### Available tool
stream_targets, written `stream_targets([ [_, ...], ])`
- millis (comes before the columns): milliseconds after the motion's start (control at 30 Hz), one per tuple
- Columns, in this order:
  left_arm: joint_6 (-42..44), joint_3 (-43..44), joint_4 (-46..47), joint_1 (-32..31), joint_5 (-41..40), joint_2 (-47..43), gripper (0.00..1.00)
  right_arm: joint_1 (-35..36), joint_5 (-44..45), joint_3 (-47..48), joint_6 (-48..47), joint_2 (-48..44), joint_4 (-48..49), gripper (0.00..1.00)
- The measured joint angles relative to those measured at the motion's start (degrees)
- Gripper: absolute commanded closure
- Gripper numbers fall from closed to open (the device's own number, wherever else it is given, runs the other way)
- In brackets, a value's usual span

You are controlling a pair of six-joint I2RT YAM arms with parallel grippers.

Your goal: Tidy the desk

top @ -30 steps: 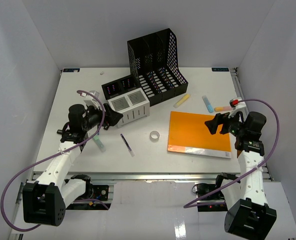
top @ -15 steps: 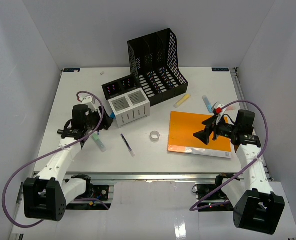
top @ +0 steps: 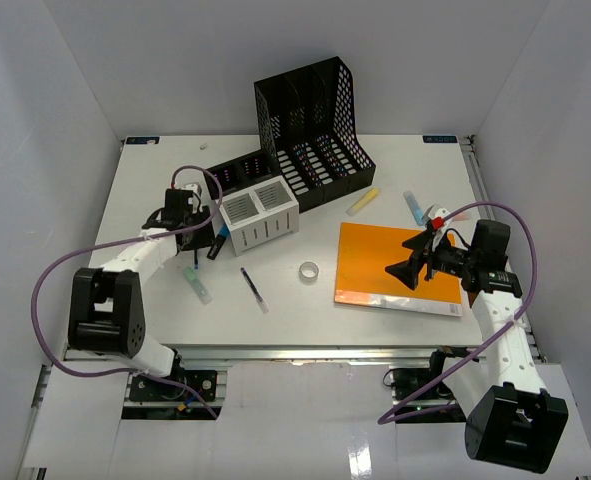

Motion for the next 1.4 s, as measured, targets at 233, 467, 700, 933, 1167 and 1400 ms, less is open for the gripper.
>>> stream_targets([
  [233, 2.17, 3.03, 0.19, -1.42, 0.46, 8.87, 0.47, 0.0, -0.12, 0.0, 0.09, -0.05, -0.01, 0.1],
  [467, 3.21, 5.59, 1.0, -3.06, 0.95, 13.23, 0.5, 0.0, -0.24, -0.01, 0.17, -0.05, -0.02, 0.1],
  [700, 3.36, 6.25, 1.89, -3.56, -1.8, 14.06, 0.62, 0.0, -0.27, -0.01, 0.17, -0.05, -0.02, 0.1],
  [933, 3.1, 4.8, 2.12, -3.72, -4.28, 12.33, 0.79, 0.0, -0.39, 0.01, 0.17, -0.05, -0.02, 0.1],
  [1167, 0.58, 1.13, -1.23, -3.72, -6.97, 0.86, 0.89, -0.04, -0.54, 0.01, 0.17, -0.05, -0.04, 0.1],
  [1400, -3.18, 0.21, 1.16, -3.68, -7.12, -20.54, 0.95, -0.04, -0.97, -0.01, 0.17, -0.05, -0.04, 0.1],
])
